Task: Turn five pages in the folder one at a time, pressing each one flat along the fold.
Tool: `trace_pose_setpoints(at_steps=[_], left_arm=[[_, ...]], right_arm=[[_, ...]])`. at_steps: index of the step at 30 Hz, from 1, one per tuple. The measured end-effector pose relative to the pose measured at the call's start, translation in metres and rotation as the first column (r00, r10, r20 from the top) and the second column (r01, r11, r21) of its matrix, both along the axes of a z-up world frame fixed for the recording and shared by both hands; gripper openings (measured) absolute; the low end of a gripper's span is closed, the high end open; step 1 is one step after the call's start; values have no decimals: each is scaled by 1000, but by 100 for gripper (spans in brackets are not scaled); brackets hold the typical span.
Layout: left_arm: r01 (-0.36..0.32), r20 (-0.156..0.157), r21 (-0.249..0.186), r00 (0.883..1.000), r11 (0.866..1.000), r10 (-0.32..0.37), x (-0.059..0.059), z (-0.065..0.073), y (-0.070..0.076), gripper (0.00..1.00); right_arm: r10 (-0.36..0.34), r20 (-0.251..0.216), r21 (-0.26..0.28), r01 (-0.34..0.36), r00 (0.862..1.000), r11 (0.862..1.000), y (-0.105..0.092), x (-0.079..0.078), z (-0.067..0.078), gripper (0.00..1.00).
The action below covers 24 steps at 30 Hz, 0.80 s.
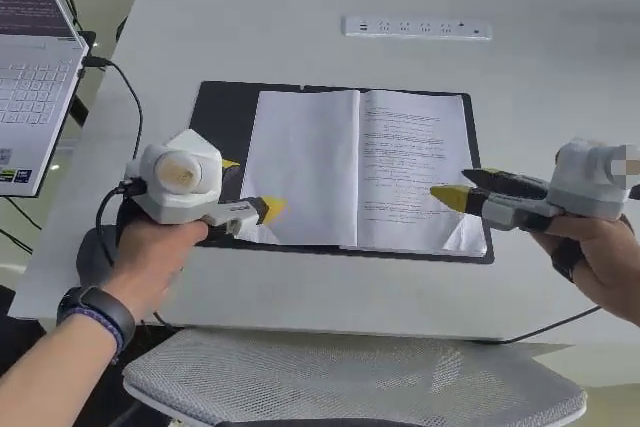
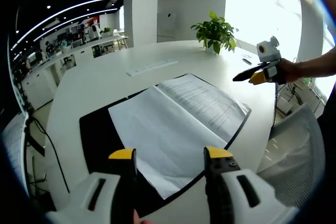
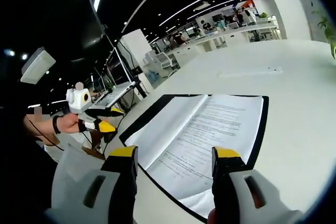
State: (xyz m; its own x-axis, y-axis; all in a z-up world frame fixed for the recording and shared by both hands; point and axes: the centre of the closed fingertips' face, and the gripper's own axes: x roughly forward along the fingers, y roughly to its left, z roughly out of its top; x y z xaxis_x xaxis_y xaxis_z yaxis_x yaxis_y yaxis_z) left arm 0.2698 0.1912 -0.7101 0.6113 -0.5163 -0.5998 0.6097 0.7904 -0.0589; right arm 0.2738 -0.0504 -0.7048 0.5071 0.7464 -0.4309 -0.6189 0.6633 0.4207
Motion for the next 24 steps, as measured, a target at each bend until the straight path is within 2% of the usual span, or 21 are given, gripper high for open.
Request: trace_pose_setpoints(at_steps=[2,6,9,14,18,24], left_arm=[[-1,6,-1,1000,1000,1,-1,3,1,52],[2,18,4,1000,1000,-2,-6,10,4,55],[-1,28,4,1000,1000,1,-10,15,7,56],[-30,36,-23,999,999,31,-16,24,16,59],[-43,38,-26,998,999,44,-23,27,24,61],[-64,36,-33,997,997,65,-28,28,32,64]], right_arm=[[-2,17,-39,3,1000,999,-8,-3,1,57],[3,37,-74,0,999,997,-18,-10,4,59],[13,50,-123,-6,999,992,-25,-17,3,62],[16,53,-149,-8,998,989,-32,-29,2,66],[11,56,-174,-1,998,985,-37,-39,2,69],[-7,55,-173,16,998,985,-41,-48,3,73]])
